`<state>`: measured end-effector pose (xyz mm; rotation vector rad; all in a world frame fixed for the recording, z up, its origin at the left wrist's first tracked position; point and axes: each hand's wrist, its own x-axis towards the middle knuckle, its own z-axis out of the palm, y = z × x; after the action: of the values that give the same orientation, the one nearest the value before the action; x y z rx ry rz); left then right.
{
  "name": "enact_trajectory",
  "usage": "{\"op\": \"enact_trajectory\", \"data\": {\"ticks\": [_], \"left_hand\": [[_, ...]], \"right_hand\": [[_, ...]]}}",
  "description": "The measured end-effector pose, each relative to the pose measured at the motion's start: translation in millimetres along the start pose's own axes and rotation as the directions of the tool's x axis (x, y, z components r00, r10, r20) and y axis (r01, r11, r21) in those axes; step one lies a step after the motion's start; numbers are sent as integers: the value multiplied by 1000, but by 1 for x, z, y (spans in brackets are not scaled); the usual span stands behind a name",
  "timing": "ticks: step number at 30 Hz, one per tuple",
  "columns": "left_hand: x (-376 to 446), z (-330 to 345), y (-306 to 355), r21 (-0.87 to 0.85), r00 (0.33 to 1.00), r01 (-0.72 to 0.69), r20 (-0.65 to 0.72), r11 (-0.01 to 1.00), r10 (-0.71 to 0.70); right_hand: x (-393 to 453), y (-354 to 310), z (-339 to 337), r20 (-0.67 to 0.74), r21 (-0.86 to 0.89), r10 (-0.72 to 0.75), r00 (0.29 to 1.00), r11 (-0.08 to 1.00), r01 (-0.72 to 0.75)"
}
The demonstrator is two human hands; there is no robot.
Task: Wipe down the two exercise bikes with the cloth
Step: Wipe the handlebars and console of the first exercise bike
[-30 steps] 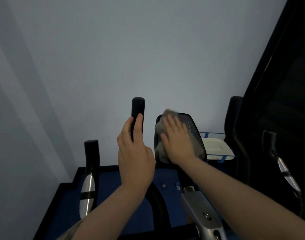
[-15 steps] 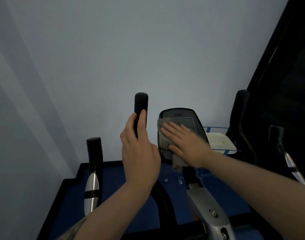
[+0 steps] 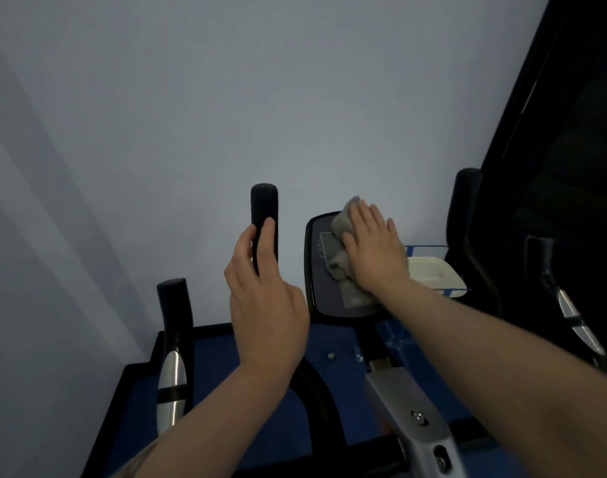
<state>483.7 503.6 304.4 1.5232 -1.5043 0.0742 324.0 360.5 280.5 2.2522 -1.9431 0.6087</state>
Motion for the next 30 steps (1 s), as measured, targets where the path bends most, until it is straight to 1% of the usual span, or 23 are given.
{"op": "enact_trajectory", "data": {"ticks": [1,2,4,6,7,8,10,12,13,14,15,17,18,19,20,22,23,24,25,26,28,29,30], "left_hand": [[0,0,-1,2,1000,5,1,1000,-5],[-1,0,-1,1,1000,7,4,1000,-7],[0,-1,0,0,1000,4,-1,1000,-4],[0,-1,1,4,1000,8,2,1000,-8],[-1,-1,1,3,1000,6,5,1000,-6],[-1,0,1,1,1000,3,3,1000,-3],[0,0,0,0,1000,1,-7,1000,-1],[0,1,-1,1,1000,7,-12,1000,-7],[-1,0,-1,-3,1000,6,-12,1000,-6],[-2,0,-1,-9,1000,3,-13,1000,-3],[-1,0,-1,-13,1000,0,-16,1000,-1],[-1,0,0,-12,1000,3,-23,1000,-3],[-1,1,0,-9,1000,3,-24,1000,-3],[-1,2,-1,-8,1000,0,-24,1000,0],[-2,3,-2,-8,1000,-3,-23,1000,3],[-1,3,-2,-2,1000,-3,-29,1000,3],[-1,3,-2,0,1000,-1,-30,1000,1],[0,3,-2,0,1000,1,-27,1000,-1],[-1,3,-2,-2,1000,0,-25,1000,0],[0,2,-2,-4,1000,-3,-24,1000,3],[0,2,-2,-10,1000,-1,-22,1000,0],[0,2,-2,-10,1000,-3,-21,1000,2],[0,3,-2,-8,1000,-6,-21,1000,6]], "right_hand": [[0,-19,1,-32,13,92,995,996,-92],[-8,-34,6,-57,23,85,995,996,-84],[-37,-38,18,-25,32,-206,978,978,207],[-58,-7,12,58,67,-488,871,872,484],[-55,9,8,90,58,-536,840,844,532],[-47,19,5,113,47,-498,860,867,496],[-21,12,2,30,31,-214,976,977,213],[-8,-28,4,-61,62,88,994,995,-84],[-12,-46,8,-73,63,118,990,992,-113],[-21,-56,15,-81,48,37,996,998,-33],[-34,-56,20,-44,50,-122,992,991,124],[-52,-25,13,55,88,-457,888,888,452],[-50,-6,7,98,103,-559,823,828,551],[-41,6,2,135,108,-584,800,812,574],[-27,10,-2,128,88,-528,839,849,521],[-1,-11,1,25,44,-227,974,973,225],[4,-32,3,-16,43,-61,998,997,62],[1,-50,6,-36,46,22,999,999,-20],[-8,-59,13,-47,43,-16,999,999,18],[-21,-58,19,-22,46,-166,986,985,166],[-39,-23,13,79,84,-512,855,858,506],[-35,-3,6,117,101,-579,807,816,570],[-25,10,1,144,86,-552,821,834,546]]}}
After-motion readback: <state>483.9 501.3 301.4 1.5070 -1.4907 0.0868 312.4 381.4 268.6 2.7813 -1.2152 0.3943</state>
